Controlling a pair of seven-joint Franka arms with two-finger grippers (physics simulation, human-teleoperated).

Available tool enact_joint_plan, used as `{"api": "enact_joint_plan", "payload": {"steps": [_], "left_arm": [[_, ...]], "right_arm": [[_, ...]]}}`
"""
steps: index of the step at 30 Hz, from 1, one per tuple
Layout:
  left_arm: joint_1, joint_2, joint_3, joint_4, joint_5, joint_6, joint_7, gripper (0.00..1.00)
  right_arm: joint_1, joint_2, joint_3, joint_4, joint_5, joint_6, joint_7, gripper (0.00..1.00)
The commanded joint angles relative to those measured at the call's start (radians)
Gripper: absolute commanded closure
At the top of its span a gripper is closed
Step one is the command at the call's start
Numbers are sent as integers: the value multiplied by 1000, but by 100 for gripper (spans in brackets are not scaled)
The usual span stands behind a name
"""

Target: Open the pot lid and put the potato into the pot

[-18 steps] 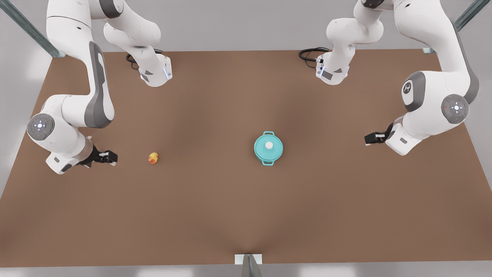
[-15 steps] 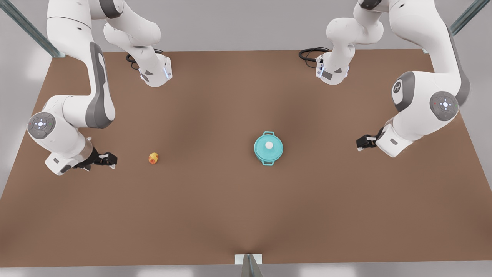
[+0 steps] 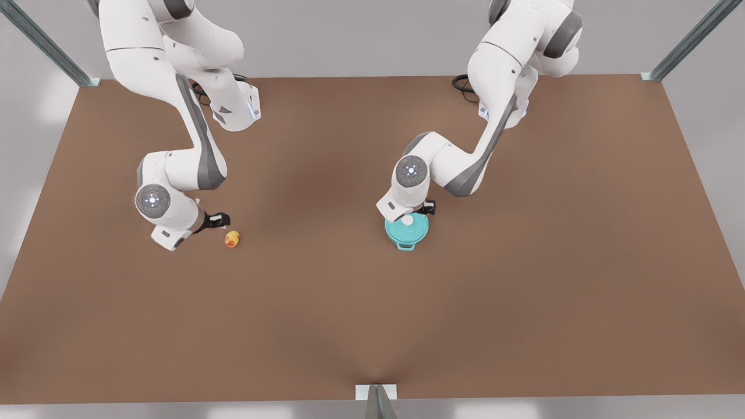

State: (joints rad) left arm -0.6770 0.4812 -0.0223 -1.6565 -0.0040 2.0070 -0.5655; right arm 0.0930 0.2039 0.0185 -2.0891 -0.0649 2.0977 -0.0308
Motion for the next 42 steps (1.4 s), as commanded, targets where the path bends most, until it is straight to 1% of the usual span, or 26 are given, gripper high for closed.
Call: {"api": "enact_joint_plan", "payload": {"steps": [1,2,5,10,15,19,21,27,28,29,30,31,32,37,38,39,41,42], "left_arm": [[-1,2,1,-19,6,118,-452,0],[4,5,2,-19,6,127,-452,0],[-1,74,1,-17,25,180,-455,0],[-16,83,1,-32,33,190,-456,0],[-19,80,2,-65,53,207,-459,0],[-21,68,2,-83,58,207,-453,0],[-21,63,5,-118,70,239,-453,0],[-21,82,5,-120,78,254,-453,0],[-19,82,5,-120,78,253,-453,19],[-18,74,7,-118,79,243,-441,40],[-16,70,7,-118,78,236,-435,52],[-16,70,7,-117,78,233,-435,56],[-13,68,9,-114,78,217,-433,57],[-12,60,13,-102,79,207,-430,59],[-9,60,36,-37,78,118,-386,59],[51,63,36,29,76,49,-323,59],[210,83,39,58,78,52,-157,59],[258,99,39,60,78,64,-108,59]], "right_arm": [[-1,3,0,-48,0,165,215,0],[-1,9,0,-69,0,212,244,0],[1,55,-2,-62,4,271,316,0],[-1,106,-2,-58,7,355,356,0],[-1,112,-2,-85,4,358,371,0],[10,144,-2,-114,0,384,370,0],[28,166,0,-121,0,386,371,0],[27,206,0,-121,-12,444,365,0],[27,212,0,-121,-16,446,365,0],[27,216,0,-121,-26,446,365,0],[25,216,-2,-121,-32,447,365,0],[25,216,0,-121,-36,452,365,0],[25,220,-2,-121,-38,452,365,0],[24,230,-2,-121,-47,458,362,0],[24,230,-2,-126,-47,458,362,0],[24,230,-2,-132,-49,458,362,0],[24,232,-2,-141,-49,458,362,0],[24,232,-2,-141,-49,458,362,0]]}}
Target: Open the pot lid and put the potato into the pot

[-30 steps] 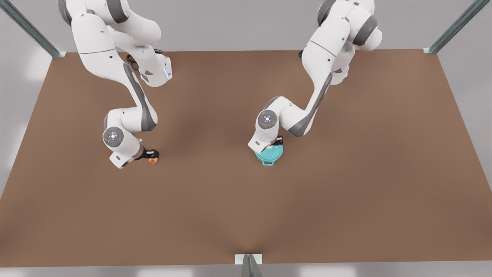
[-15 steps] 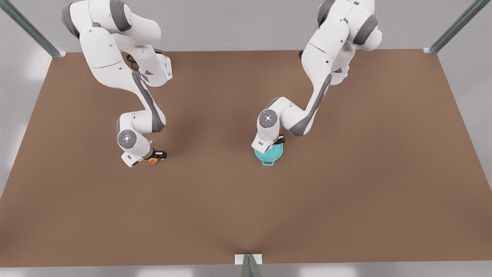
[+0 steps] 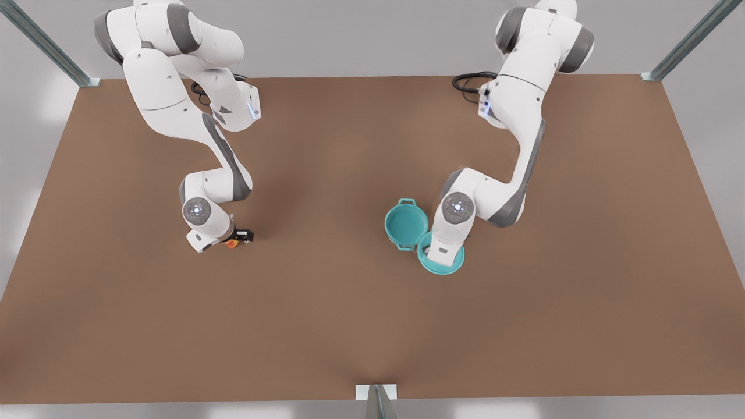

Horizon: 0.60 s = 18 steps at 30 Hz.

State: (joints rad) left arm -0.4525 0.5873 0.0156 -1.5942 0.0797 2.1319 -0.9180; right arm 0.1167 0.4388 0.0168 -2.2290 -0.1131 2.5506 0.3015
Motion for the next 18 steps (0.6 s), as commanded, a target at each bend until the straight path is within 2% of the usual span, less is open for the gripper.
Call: {"api": "enact_joint_plan", "payload": {"steps": [1,3,5,7,8,9,10,11,13,15,16,17,18], "left_arm": [[78,63,1,54,-6,-26,289,59],[116,192,7,114,3,106,294,59],[124,255,7,134,20,183,300,59],[126,273,9,155,22,186,300,59],[126,273,10,172,22,178,304,56],[126,269,10,178,35,172,306,0],[130,258,18,195,37,112,373,0],[146,253,37,270,35,-47,517,0],[181,226,38,290,20,-128,600,0],[383,-19,37,284,-271,-450,857,0],[417,-171,38,276,-265,-544,860,0],[403,-338,37,156,-172,-540,854,0],[385,-481,29,-40,-159,-445,855,0]], "right_arm": [[1,6,0,-1,0,7,30,0],[1,12,0,-1,0,16,30,0],[1,11,0,-1,0,16,34,8],[0,6,-2,-3,0,14,41,15],[0,5,-2,-1,0,14,41,20],[0,3,-2,-1,0,14,42,27],[-2,1,-2,-1,0,14,41,31],[-2,1,-2,-1,0,14,42,37],[-2,3,-2,-1,0,14,41,44],[-3,3,-2,-1,0,14,41,48],[-3,1,-2,-1,0,13,41,49],[-3,-2,-2,-1,0,11,42,49],[-3,-9,-2,-1,0,10,42,49]]}}
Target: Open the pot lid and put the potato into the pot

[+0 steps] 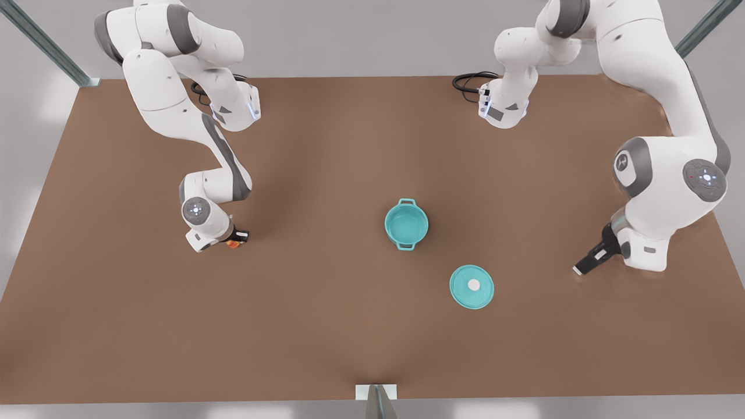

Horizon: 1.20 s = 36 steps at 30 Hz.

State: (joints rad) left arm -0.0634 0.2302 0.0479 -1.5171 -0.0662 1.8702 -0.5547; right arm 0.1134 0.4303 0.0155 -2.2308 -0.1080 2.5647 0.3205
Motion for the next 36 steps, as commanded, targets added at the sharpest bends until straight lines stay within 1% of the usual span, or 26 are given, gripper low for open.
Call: {"api": "enact_joint_plan", "payload": {"steps": [1,3,5,6,7,8,10,12,15,16,21,26,31,36], "left_arm": [[-29,-94,-6,-72,5,-197,490,0],[-72,-71,-6,-69,28,-155,489,0],[-81,-86,-17,-43,32,-201,466,0],[-81,-89,-19,-32,20,-263,452,0],[-87,-78,-46,-31,19,-267,382,0],[-111,-65,-49,-32,32,-267,354,0],[-115,-45,-49,-23,31,-267,361,0],[-113,8,-48,0,34,-253,363,0],[-104,9,-43,3,26,-252,363,0],[-111,9,-45,3,28,-237,363,0],[-111,8,-45,3,32,-232,357,0],[-110,9,-45,3,33,-230,357,0],[-110,17,-45,2,34,-230,357,0],[-110,17,-45,3,36,-230,357,0]], "right_arm": [[0,-13,0,0,-6,-8,23,49],[0,-36,0,0,-4,-11,22,49],[3,-64,1,2,-4,-34,22,49],[6,-77,9,7,1,-49,22,49],[6,-88,26,14,7,-67,23,49],[6,-91,37,34,7,-92,25,49],[6,-97,58,68,8,-130,42,48],[9,-97,75,92,33,-147,48,48],[11,-93,124,183,33,-238,118,48],[29,-93,129,201,34,-247,149,48],[86,-84,130,289,71,-331,216,47],[153,-54,130,418,91,-434,328,47],[227,-30,130,490,116,-477,423,47],[290,16,130,565,117,-477,525,47]]}}
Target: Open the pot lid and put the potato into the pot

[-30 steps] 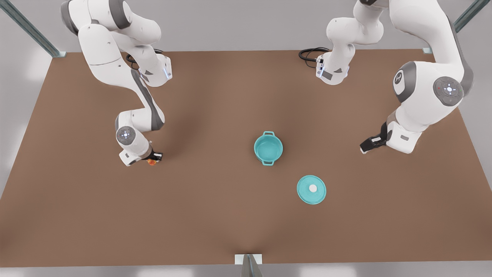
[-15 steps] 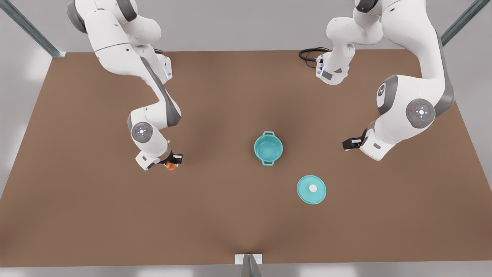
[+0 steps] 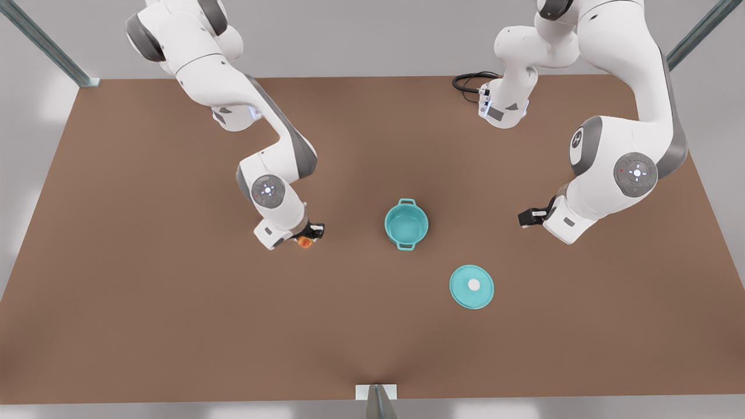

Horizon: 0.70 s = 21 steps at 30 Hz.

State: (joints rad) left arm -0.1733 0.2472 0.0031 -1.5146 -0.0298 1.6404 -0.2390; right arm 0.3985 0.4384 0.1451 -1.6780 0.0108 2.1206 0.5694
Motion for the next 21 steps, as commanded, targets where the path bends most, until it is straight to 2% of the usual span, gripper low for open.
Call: {"api": "enact_joint_plan", "payload": {"steps": [1,10,16,21], "left_arm": [[0,-2,0,1,19,-1,41,0],[-3,6,0,-1,19,9,41,0],[-3,6,0,1,21,9,41,0],[-3,6,0,-1,21,9,38,0]], "right_arm": [[23,14,1,30,0,-34,297,47],[157,106,-1,196,37,-74,451,47],[250,263,-4,400,35,-74,558,47],[316,352,-12,491,34,-41,600,46]]}}
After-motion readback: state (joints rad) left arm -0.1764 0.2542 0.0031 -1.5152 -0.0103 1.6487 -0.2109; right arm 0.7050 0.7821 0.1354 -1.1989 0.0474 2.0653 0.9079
